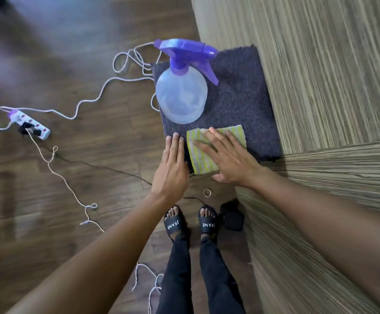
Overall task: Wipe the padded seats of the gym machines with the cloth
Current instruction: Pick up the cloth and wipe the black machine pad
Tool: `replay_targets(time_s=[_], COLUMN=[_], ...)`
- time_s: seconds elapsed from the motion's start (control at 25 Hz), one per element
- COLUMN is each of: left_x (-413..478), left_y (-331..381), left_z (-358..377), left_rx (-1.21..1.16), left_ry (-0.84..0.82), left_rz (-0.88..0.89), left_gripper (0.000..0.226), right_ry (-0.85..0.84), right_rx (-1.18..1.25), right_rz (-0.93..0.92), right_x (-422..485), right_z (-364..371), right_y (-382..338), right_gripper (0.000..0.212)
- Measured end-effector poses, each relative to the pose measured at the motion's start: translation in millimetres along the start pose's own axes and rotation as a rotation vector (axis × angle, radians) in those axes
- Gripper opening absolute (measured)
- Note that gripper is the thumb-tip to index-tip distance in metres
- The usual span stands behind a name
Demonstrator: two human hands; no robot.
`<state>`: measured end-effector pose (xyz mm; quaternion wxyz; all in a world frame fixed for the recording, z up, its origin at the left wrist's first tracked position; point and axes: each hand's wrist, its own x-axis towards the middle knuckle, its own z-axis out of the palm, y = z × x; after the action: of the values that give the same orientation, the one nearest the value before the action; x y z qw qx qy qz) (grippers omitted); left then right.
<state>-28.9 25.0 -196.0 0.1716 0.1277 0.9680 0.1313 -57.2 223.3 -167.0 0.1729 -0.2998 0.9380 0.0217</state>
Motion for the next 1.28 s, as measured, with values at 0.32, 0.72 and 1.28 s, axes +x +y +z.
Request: replay_targets(time_s=[0.32, 0.72, 1.28], left_x=[-4, -2, -40], left_y=[10, 7, 3], left_z=[-5, -11, -94], left_rx=[-0.015, 0.011, -0.098], left_ry=[0.05, -0.021, -0.112], left_rz=[-0.005, -0.027, -0.199], left_gripper=[0.06, 0.061, 0.058], right_ry=[0.059, 0.093, -0.045], right_rx=[-0.093, -0.031, 1.133], right_rz=[-0.013, 0.025, 0.399], right_x=[12, -16, -33], right_z=[15, 16, -72], right_y=[8, -13, -10], right_gripper=[0.117, 0.064, 0.074])
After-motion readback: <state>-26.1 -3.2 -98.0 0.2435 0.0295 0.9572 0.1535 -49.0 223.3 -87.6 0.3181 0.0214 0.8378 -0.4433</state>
